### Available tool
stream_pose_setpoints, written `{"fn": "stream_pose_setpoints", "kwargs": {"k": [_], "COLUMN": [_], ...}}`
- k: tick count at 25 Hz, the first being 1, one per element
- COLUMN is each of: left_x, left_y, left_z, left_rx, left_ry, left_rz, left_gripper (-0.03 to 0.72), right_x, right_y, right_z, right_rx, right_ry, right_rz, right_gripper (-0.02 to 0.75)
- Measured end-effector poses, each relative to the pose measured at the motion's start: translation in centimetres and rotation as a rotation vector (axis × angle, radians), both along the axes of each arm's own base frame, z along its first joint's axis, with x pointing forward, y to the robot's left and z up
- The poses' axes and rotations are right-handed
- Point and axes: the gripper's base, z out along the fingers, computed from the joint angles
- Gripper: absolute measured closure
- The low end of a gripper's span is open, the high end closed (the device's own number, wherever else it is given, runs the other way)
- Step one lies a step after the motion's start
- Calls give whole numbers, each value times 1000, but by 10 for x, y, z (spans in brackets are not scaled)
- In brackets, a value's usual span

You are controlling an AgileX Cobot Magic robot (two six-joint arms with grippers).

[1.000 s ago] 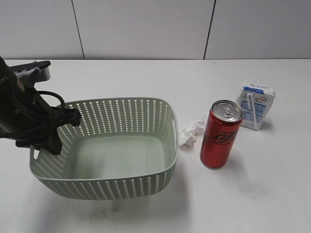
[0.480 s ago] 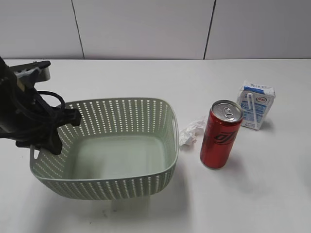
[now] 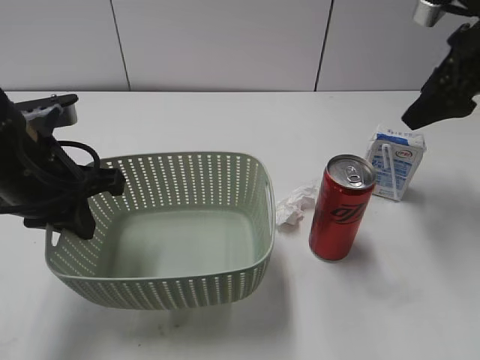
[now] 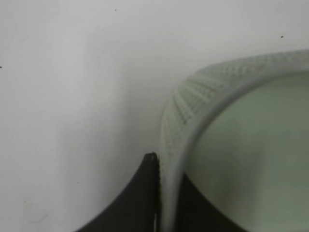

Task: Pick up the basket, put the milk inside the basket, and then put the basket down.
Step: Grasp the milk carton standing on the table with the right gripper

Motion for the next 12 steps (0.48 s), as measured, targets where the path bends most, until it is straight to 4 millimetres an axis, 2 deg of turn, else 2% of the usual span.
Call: {"fn": "stream_pose_setpoints", "kwargs": {"k": [5,12], "left_x": [0,1], "left_y": [1,1], "left_z": [0,0], "left_rx": [8,9], "left_ry": [-4,-14], "left_rz": [-6,-7], "left_gripper": [690,690], "right_x": [24,39], "right_y": [2,-1], "right_z": [-32,-54], "right_rx": [-26,-115], "right_ry": [46,-23], "right_rz": [88,196], "right_gripper": [148,148]}}
